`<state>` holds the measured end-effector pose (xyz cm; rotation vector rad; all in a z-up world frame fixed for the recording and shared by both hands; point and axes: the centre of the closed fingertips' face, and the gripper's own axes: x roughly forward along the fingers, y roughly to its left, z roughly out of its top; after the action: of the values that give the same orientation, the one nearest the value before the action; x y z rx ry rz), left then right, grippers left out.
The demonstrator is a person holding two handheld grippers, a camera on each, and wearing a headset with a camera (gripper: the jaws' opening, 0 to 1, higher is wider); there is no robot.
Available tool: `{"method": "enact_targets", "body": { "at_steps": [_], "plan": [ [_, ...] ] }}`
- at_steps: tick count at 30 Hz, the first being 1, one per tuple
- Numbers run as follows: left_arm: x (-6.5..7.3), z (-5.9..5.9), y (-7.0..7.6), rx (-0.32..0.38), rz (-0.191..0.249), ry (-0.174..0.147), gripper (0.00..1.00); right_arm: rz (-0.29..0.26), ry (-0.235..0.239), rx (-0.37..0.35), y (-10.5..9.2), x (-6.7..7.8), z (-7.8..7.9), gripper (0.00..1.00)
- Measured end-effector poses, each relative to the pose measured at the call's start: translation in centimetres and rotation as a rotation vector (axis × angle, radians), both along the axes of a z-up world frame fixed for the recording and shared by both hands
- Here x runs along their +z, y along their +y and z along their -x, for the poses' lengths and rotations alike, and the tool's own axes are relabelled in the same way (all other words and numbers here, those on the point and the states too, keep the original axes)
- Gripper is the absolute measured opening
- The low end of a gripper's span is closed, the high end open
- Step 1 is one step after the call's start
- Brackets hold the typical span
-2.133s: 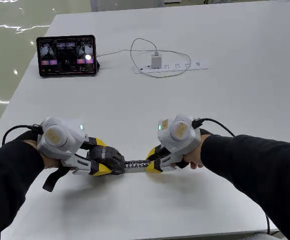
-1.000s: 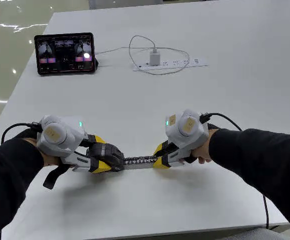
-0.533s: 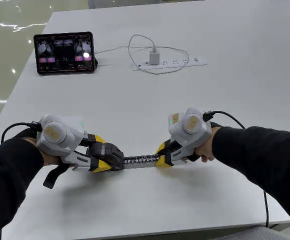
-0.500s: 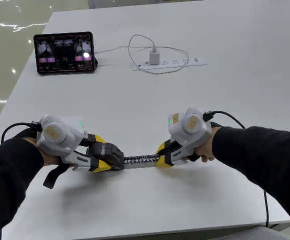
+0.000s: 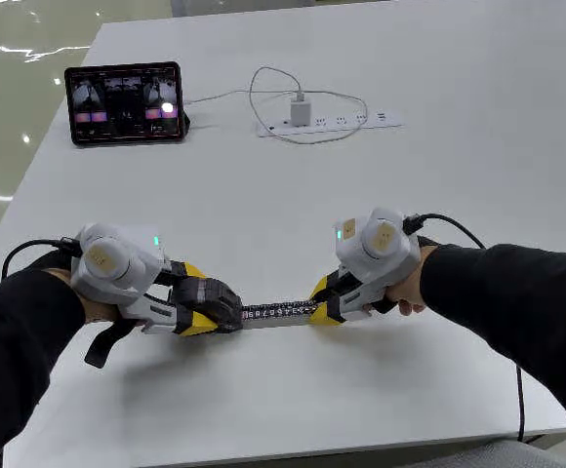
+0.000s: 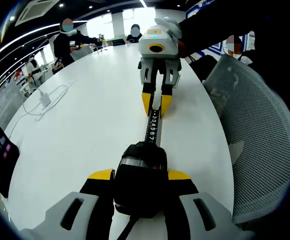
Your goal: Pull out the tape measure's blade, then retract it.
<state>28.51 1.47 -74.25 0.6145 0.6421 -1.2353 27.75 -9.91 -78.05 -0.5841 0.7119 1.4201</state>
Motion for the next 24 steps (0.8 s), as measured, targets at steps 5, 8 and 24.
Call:
{"method": "enact_targets", "body": {
  "at_steps": [5,8,24],
  "plan": [
    [0.0,0.0,0.0,0.002,0.002,0.0,0.32,0.002,0.002,-0.001,-0.4,0.1,0.0,0.1],
    [0.0,0.0,0.0,0.003,0.004,0.001,0.32,0.004,0.003,-0.002,-0.6,0.1,0.1,0.1],
    [0.0,0.0,0.0,0.004,0.003,0.002,0.32,0.009,0.005,-0.005,-1.5,0.1,0.0,0.1]
  ]
}}
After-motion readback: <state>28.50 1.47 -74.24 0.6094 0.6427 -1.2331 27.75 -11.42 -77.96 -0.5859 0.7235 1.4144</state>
